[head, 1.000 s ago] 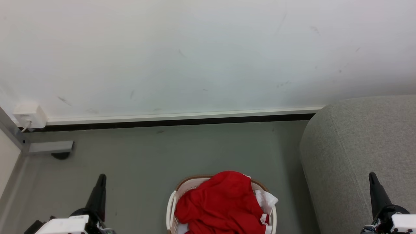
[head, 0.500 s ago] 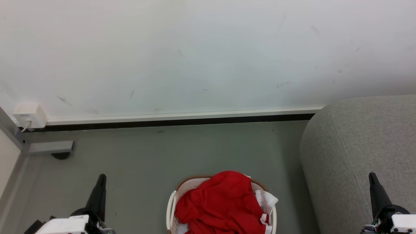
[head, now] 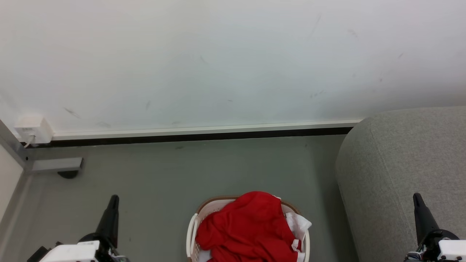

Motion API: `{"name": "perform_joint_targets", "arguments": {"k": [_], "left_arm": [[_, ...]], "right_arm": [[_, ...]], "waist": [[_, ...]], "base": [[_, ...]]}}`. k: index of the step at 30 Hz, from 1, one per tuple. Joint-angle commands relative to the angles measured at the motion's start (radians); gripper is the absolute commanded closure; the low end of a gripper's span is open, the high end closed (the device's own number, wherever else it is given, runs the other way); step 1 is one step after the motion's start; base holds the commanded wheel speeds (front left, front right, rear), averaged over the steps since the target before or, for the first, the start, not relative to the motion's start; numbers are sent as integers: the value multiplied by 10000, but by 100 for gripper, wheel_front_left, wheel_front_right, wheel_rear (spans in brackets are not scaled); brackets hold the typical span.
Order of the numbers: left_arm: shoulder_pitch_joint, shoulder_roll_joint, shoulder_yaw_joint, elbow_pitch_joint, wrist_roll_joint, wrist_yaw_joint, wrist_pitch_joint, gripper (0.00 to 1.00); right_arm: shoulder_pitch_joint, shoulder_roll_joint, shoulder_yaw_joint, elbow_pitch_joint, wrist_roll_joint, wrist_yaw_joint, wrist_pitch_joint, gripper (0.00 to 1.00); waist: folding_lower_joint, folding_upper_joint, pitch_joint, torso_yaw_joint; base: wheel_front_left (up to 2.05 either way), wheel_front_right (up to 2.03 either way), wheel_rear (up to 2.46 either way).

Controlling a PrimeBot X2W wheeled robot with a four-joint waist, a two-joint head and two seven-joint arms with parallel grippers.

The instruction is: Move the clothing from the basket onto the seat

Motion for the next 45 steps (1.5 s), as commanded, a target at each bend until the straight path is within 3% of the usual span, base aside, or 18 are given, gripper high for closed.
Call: {"name": "perform_joint_targets", "arguments": {"k": [1,38,39,45], "left_arm": [[-96,72,14,-30,-141,-42,31,100],[-96,73,14,-30,-141,-42,31,100],[0,0,0,0,1,0,-1,0],[264,-91,-106,302,77,31,-129,0]], "right_arm": [[-113,-62,-35,-47,7,-24,39,100],[-113,-63,-35,-47,7,-24,37,100],[-1,0,0,0,-1,0,1,0],[287,123,98,276,-85,0,-123,0]], "waist": [[0,-1,0,0],[0,-1,0,0],[0,-1,0,0],[0,-1,1,8]], "base": [[0,0,0],[0,0,0],[0,0,0],[0,0,0]]}}
